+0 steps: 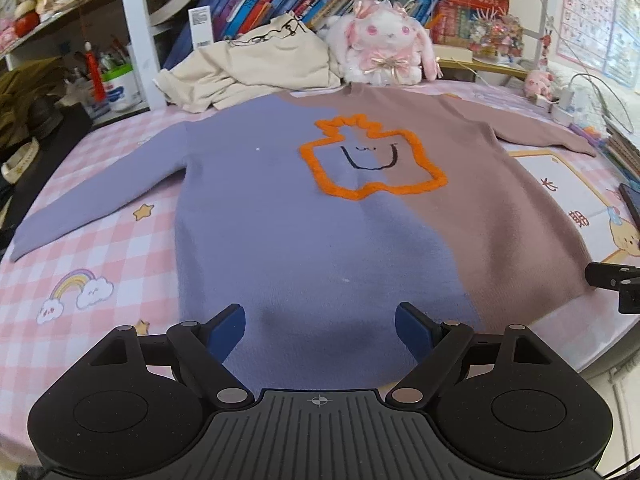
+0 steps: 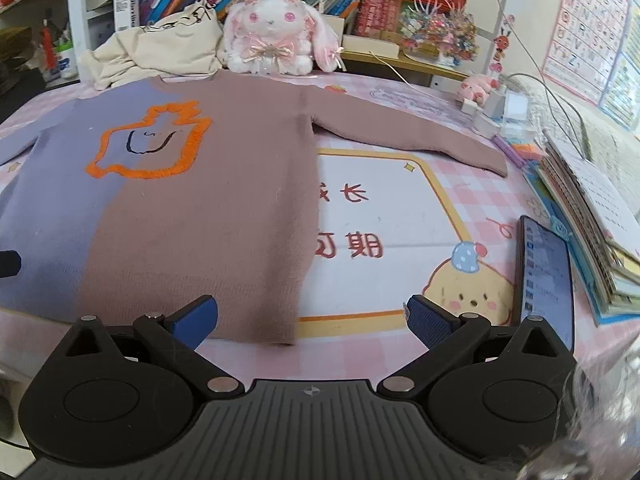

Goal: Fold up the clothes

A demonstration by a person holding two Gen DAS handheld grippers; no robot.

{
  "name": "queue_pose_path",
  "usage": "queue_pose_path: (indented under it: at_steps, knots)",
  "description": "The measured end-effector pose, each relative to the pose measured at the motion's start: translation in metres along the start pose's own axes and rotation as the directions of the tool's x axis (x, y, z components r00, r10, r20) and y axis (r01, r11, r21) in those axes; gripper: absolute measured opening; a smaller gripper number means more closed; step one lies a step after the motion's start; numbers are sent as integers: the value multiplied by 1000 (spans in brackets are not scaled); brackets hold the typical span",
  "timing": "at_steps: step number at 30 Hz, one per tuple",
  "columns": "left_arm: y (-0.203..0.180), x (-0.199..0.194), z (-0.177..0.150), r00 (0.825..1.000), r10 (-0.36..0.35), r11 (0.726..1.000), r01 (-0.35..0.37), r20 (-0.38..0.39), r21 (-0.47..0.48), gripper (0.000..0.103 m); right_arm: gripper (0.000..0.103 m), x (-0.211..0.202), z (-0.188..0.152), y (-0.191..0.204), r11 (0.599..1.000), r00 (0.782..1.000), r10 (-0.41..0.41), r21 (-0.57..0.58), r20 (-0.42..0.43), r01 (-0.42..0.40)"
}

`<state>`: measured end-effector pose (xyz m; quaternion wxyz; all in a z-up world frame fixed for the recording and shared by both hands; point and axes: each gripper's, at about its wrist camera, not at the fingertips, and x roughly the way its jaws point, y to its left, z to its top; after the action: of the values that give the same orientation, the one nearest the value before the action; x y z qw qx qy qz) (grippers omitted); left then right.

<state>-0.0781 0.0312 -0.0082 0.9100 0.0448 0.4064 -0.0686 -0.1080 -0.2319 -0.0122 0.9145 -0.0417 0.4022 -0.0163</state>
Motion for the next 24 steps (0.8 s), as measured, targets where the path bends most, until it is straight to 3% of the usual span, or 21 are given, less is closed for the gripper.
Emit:
queue_pose_path:
  at_steps: [11, 16, 24]
  knots:
    - [83, 7, 10, 998, -64, 998, 64, 4, 20, 85, 103, -3, 6, 73, 995, 999, -21, 92, -36, 24]
    - [127, 10, 13, 998, -53, 999, 53, 16, 0, 85, 103, -2, 11, 110, 995, 1000, -15, 97, -22, 17]
    - [201, 20, 16, 999, 30, 991, -24, 42, -133, 85, 103, 1, 21, 154, 998, 1000, -17, 63, -7, 17]
